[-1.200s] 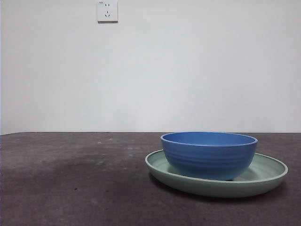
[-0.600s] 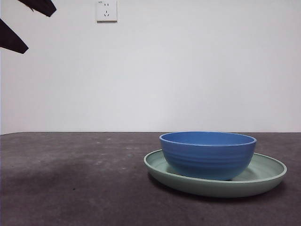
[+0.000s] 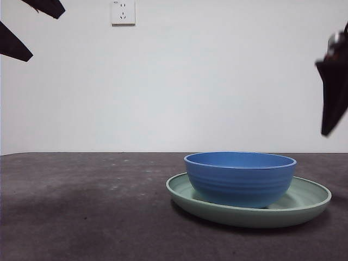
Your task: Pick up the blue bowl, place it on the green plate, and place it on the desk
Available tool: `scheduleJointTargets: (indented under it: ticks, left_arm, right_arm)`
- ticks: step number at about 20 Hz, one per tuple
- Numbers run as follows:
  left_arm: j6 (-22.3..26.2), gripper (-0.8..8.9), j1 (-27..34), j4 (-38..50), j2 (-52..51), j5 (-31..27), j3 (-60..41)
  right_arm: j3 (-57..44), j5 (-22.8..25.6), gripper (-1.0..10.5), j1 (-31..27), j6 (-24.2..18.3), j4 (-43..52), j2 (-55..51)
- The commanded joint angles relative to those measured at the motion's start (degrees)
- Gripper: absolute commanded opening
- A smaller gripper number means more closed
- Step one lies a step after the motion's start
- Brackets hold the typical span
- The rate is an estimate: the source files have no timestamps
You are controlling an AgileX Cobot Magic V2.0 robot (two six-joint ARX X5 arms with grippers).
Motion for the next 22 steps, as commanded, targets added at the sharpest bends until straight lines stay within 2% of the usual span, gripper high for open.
scheduleJointTargets:
  ticks: [1,7,10,16,19,22]
  left_arm:
    - [-0.3,6.34,-0.4,0.5,0.2,-0.1,1.0]
    - [-0.3,6.34,-0.4,0.5,0.2,-0.1,1.0]
    - [-0.3,6.34,-0.4,0.5,0.2,-0.1,1.0]
    - [-0.3,6.34,-0.4,0.5,0.2,-0.1,1.0]
    - [-0.3,6.34,-0.4,0.6,0.2,-0.1,1.0]
    - [-0.3,6.34,-0.4,0.6,0.2,-0.1,1.0]
  right_arm:
    - [0.7,0.3,5.1,0.3,-2.3,1.4,3.6]
    - [0.7,-1.8,4.8,1.5,-2.4,6.7,12.2]
    - [0.7,-2.1,3.7,2.6,-2.4,9.5,14.3]
    - [0.7,-2.1,3.1,5.0,-2.2,13.9,15.6]
    - [0.7,-2.1,2.3,5.8,-1.9,14.8,15.6]
    - [0.7,-2.1,2.2,6.4,-1.5,15.3,15.6]
